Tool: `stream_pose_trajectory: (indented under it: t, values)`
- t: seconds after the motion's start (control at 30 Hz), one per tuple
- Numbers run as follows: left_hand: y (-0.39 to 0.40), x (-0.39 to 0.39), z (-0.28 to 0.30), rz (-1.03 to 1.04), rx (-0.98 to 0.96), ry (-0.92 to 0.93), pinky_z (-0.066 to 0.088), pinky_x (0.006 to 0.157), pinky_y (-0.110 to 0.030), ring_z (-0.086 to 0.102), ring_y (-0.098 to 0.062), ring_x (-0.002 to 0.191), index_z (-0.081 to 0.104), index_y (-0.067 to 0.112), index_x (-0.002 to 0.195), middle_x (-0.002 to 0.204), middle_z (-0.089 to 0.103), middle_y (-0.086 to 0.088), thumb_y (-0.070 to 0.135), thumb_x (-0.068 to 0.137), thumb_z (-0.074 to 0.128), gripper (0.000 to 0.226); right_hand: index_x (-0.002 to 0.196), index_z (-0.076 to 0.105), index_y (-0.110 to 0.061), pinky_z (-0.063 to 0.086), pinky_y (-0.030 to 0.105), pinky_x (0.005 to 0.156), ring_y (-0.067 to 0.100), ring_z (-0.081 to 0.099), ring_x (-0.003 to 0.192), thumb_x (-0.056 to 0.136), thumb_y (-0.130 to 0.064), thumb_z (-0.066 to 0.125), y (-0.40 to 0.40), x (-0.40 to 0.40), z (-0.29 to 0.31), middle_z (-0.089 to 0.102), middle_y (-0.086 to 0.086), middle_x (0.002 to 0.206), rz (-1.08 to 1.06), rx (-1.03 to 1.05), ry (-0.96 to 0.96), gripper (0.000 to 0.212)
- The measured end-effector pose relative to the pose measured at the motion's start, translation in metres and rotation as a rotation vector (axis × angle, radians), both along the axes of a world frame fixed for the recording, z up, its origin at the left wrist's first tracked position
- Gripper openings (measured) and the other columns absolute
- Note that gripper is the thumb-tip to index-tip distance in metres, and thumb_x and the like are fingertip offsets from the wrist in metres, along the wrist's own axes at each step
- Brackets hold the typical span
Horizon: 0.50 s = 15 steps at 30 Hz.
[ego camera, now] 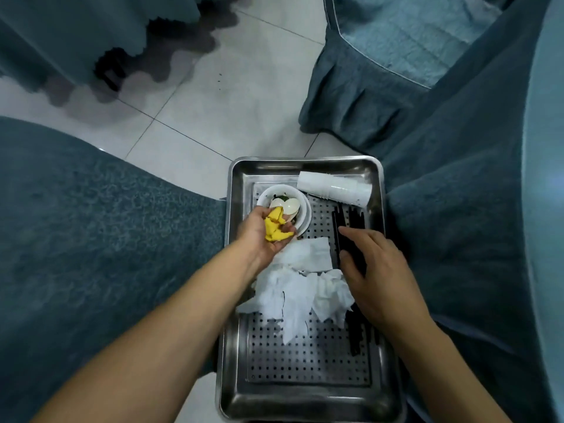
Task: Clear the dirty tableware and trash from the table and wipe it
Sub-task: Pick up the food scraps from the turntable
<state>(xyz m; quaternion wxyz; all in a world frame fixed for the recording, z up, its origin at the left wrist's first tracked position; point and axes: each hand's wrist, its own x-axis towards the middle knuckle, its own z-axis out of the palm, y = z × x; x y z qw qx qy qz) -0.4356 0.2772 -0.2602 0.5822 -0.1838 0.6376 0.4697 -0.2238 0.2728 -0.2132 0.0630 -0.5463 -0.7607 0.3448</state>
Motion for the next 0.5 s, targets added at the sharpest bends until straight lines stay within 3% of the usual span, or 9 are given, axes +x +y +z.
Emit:
stream_pose_trajectory:
  t: [0.17,0.23,0.33,0.5]
  values:
    - [0.037,-0.022,-0.032,-0.067,-0.100,0.183,0.052,0.051,-0.030,0.050,-0.020,0.046,0.064,0.009,0.098,0.072,0.063,-0.009,0.022,0.104,0.043,0.025,0.140,0.053,-0.031,0.044,0.033,0.098,0.010,0.051,0.116,0.099,-0.030,0.056,0.000,-0.007,-0.012,0.056,-0.011,0.132,-0.031,-0.028,0.000,0.042]
    - [0.044,-0.025,-0.038,-0.091,-0.107,0.216,0.053,0.051,-0.031,0.052,-0.021,0.050,0.064,0.010,0.092,0.075,0.063,-0.009,0.024,0.105,0.044,0.028,0.141,0.052,-0.033,0.044,0.031,0.097,0.009,0.051,0.115,0.099,-0.031,0.056,0.000,-0.009,-0.013,0.055,-0.012,0.131,-0.039,-0.036,0.001,0.042]
    - [0.048,-0.022,-0.035,-0.153,-0.133,0.275,0.058,0.076,-0.040,0.061,-0.026,0.071,0.060,0.012,0.087,0.082,0.064,-0.011,0.024,0.104,0.045,0.026,0.141,0.051,-0.034,0.044,0.030,0.097,0.007,0.050,0.113,0.099,-0.033,0.055,0.001,-0.011,-0.010,0.054,-0.013,0.130,-0.058,-0.043,0.005,0.042]
    - [0.039,-0.015,-0.017,-0.234,-0.110,0.278,0.048,0.065,-0.032,0.057,-0.023,0.075,0.058,0.016,0.086,0.084,0.061,-0.007,0.025,0.106,0.041,0.028,0.142,0.050,-0.033,0.044,0.031,0.098,0.008,0.049,0.115,0.100,-0.034,0.055,0.000,-0.010,0.001,0.054,-0.012,0.131,-0.067,-0.039,-0.001,0.043]
